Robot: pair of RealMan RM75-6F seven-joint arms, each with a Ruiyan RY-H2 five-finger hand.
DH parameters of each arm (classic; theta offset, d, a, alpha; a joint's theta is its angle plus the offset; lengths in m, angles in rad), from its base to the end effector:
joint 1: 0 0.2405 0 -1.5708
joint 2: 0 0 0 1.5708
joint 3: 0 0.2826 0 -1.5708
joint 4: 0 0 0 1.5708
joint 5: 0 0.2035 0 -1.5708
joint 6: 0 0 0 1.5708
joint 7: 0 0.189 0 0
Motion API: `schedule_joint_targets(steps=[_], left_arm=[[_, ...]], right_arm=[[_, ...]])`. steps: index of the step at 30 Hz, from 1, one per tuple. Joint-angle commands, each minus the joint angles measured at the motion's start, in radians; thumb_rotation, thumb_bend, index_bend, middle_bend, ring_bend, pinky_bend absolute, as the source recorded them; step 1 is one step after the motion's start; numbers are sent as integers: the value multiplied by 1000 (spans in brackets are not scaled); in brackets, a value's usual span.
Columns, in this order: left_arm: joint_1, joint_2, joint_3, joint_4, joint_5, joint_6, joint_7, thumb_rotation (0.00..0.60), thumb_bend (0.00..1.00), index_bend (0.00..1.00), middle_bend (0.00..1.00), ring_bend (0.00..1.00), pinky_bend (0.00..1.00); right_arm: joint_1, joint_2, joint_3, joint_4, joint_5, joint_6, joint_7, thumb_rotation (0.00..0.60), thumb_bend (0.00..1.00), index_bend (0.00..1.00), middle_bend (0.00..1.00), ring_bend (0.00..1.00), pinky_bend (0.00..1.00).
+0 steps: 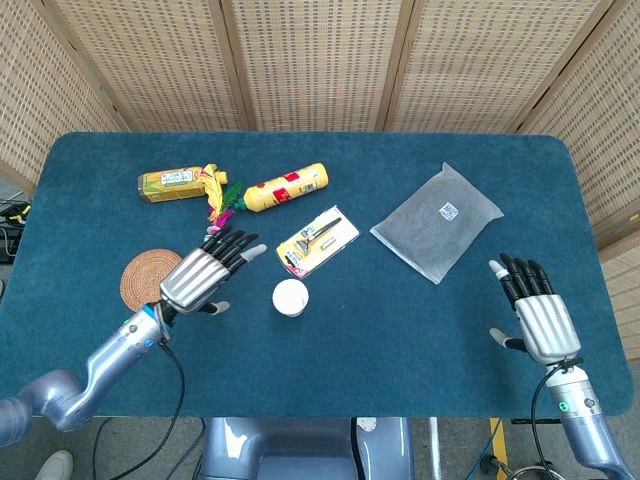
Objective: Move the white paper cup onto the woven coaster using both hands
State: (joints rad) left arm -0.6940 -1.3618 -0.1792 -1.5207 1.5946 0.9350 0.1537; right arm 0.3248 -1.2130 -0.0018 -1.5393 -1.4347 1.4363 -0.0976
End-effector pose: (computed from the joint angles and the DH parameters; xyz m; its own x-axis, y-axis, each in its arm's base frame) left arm -0.1352 0.3803 0.0245 0.5726 0.0876 0.8151 0.6530 -0.6499 -0.3889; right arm -0.2965 -0.2952 0.1371 0.4704 0.0031 0.8824 -0.8702 -0.1644 0.4645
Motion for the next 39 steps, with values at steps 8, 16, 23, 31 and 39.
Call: schedule_joint_targets(steps=[8,16,23,31,39], left_arm=[[-170,-124,-22,43,-136,-205,136,600,0,0,0,5,68],[-225,-171,-9,77,-206,-251,213,600,0,0,18,98,153],[-249,-226,4,114,-245,-245,236,600,0,127,261,321,281],[-257,-245,11,131,-269,-219,237,600,0,371,483,512,441],[-242,-146,4,71,-313,-181,258,600,0,375,479,505,448]], right_arm=[[-23,18,47,-16,25,-3,-1,600,0,51,0,0,0],[-32,17,62,-9,24,-17,-1,600,0,51,0,0,0],[-41,18,70,-18,7,-13,-4,600,0,51,0,0,0],[-48,17,80,-17,4,-18,-9,600,0,51,0,0,0],[-53,15,86,-19,-3,-24,-18,600,0,51,0,0,0]])
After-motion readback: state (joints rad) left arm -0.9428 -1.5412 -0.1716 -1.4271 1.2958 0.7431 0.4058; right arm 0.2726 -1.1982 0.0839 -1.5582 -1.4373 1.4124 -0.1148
